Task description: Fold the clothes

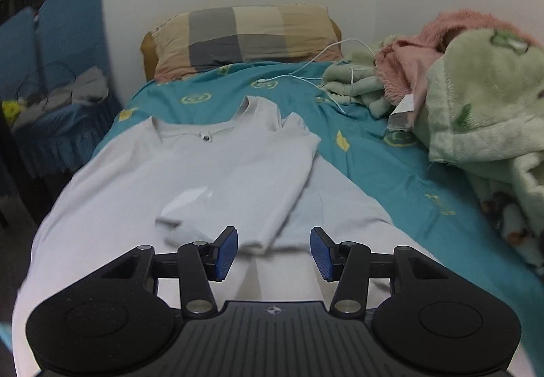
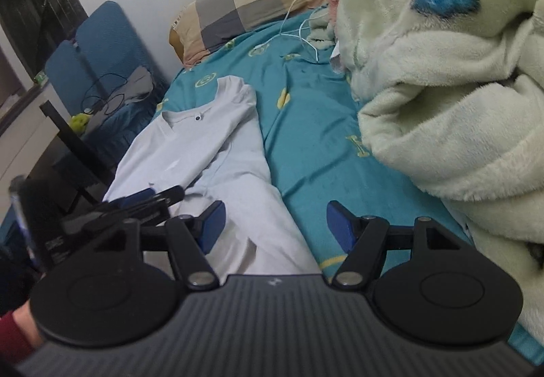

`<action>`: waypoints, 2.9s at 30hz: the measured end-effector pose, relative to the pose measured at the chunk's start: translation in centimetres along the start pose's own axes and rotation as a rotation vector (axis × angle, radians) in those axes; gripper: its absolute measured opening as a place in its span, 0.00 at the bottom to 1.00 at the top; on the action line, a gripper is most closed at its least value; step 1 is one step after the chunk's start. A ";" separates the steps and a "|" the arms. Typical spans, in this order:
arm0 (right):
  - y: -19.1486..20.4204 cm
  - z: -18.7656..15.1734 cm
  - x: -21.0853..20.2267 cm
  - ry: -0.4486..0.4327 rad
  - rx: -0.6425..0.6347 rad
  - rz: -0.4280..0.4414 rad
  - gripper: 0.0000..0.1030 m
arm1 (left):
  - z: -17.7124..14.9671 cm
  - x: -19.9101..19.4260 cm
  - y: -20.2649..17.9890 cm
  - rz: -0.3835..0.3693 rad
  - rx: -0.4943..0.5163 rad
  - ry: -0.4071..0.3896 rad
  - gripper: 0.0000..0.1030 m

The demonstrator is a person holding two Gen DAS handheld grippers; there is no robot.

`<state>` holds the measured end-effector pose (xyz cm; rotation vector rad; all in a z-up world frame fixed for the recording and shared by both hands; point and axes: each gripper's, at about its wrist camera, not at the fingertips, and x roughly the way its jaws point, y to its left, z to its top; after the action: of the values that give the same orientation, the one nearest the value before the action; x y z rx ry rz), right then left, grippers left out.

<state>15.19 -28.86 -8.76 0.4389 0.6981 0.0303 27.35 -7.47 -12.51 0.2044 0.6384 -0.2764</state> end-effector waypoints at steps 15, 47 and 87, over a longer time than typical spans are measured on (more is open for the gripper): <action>-0.5 -0.2 1.8 0.061 -0.021 0.031 0.66 | 7.0 4.4 6.2 0.019 -0.120 -0.043 0.02; -0.8 0.9 0.8 -0.019 -0.035 0.143 0.66 | 4.4 -3.3 9.1 0.023 -0.391 0.111 0.44; -7.3 -2.7 -13.1 -0.159 0.197 0.090 0.68 | -12.4 -12.2 -17.0 -0.324 -0.213 0.471 0.04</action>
<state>2.52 -36.73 -5.45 0.6549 0.5261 0.0113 5.75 -17.79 -16.50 -0.0456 1.1653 -0.4752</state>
